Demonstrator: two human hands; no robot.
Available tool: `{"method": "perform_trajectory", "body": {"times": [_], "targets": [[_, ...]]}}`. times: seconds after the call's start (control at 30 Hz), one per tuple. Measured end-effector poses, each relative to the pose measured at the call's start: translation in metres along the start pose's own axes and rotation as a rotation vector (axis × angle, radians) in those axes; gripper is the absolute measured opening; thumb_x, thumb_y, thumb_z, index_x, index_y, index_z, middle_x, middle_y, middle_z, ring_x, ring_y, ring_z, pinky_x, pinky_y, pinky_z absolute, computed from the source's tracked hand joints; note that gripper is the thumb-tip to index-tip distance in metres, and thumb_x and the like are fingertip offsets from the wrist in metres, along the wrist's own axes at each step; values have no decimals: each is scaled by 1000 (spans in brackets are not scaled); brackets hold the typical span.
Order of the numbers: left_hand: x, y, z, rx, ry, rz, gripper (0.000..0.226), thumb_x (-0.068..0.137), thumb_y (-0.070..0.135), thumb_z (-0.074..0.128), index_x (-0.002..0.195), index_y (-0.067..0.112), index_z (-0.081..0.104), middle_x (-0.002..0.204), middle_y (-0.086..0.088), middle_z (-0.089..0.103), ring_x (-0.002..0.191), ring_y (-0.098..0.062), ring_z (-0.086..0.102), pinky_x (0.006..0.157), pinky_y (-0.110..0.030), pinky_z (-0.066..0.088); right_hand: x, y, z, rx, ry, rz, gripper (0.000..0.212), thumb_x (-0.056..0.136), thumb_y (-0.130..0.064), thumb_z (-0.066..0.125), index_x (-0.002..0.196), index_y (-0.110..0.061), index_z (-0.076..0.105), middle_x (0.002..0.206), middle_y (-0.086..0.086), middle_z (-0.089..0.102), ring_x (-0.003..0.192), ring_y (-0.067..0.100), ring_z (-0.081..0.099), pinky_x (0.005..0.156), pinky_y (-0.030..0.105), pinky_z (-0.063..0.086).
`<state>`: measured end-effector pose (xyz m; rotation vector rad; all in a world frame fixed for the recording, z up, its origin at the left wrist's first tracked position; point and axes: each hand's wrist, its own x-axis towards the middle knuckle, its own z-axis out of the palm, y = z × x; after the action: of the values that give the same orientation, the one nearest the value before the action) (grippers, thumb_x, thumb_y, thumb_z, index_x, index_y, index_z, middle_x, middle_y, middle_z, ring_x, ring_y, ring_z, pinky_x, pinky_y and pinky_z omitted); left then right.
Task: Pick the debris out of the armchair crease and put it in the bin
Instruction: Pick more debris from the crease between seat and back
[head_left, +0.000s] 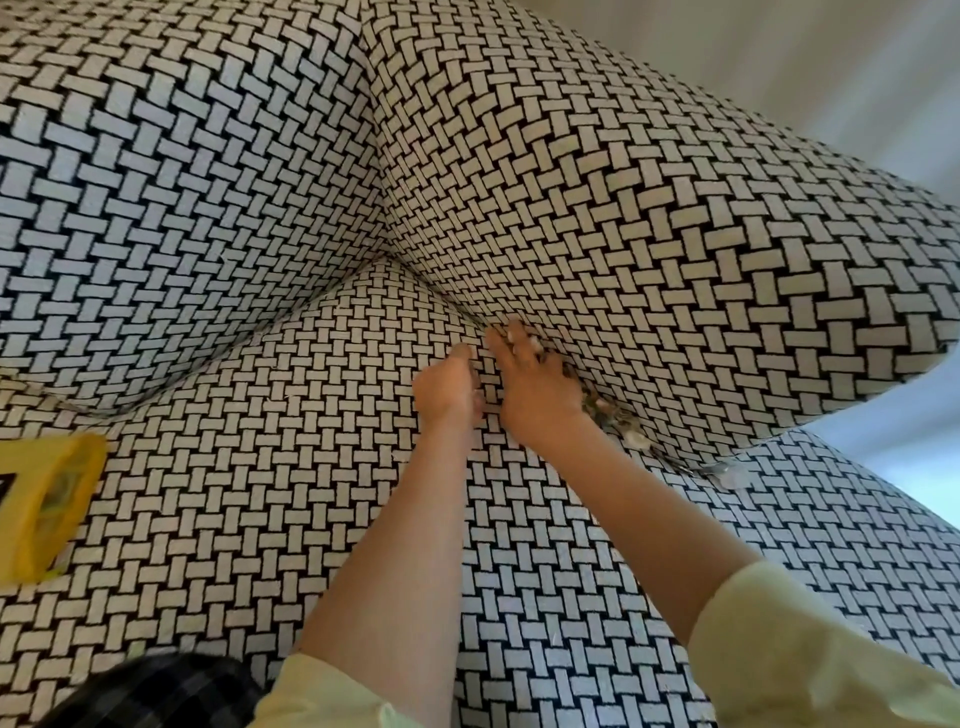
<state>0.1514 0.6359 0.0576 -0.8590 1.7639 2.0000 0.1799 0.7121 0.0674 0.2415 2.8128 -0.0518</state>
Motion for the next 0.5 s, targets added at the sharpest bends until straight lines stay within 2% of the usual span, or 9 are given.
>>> {"method": "perform_trajectory", "body": {"times": [0.07, 0.1, 0.2, 0.3, 0.4, 0.5], "targets": [[2, -1, 4, 111, 22, 56, 37, 83, 18, 56, 48, 10, 46, 52, -5, 46, 58, -22, 46, 56, -30, 39, 11, -5, -5, -17, -73, -17, 79, 90, -15, 49, 148, -23, -4, 156, 0, -12, 135, 40, 16, 100, 51, 40], [2, -1, 5, 118, 20, 58, 36, 81, 17, 57, 48, 10, 46, 51, -5, 46, 55, -21, 46, 56, -29, 39, 18, -5, -6, -25, -88, -25, 76, 90, -14, 50, 148, -19, 1, 156, 3, 0, 134, 40, 18, 100, 49, 40], [5, -3, 1, 94, -51, 2, 30, 83, 16, 56, 54, 10, 48, 50, -3, 43, 36, -15, 34, 35, -13, 27, 24, -2, -5, -77, -38, 4, 62, 91, -9, 48, 144, -6, 16, 145, 12, 27, 131, 33, 27, 93, 40, 43], [5, -1, -2, 106, -108, -23, 24, 84, 19, 54, 61, 11, 51, 53, -1, 44, 31, -11, 33, 32, -8, 22, 19, -7, 5, -125, 38, 52, 41, 95, -7, 35, 135, 0, 28, 138, 17, 34, 128, 32, 31, 89, 37, 45], [3, 0, -1, 102, -122, -39, 23, 85, 19, 52, 63, 11, 51, 53, -1, 43, 38, -13, 33, 32, -8, 21, 17, -4, 5, -162, 101, 30, 39, 94, -3, 37, 132, 2, 31, 133, 21, 36, 124, 33, 35, 87, 37, 47], [0, 1, -3, 89, -149, -64, 23, 85, 17, 51, 62, 12, 48, 48, 1, 39, 32, -11, 31, 32, -7, 21, 13, 1, 4, -249, 113, -34, 41, 90, 1, 41, 131, 3, 33, 131, 21, 39, 123, 34, 36, 86, 37, 48]]}}
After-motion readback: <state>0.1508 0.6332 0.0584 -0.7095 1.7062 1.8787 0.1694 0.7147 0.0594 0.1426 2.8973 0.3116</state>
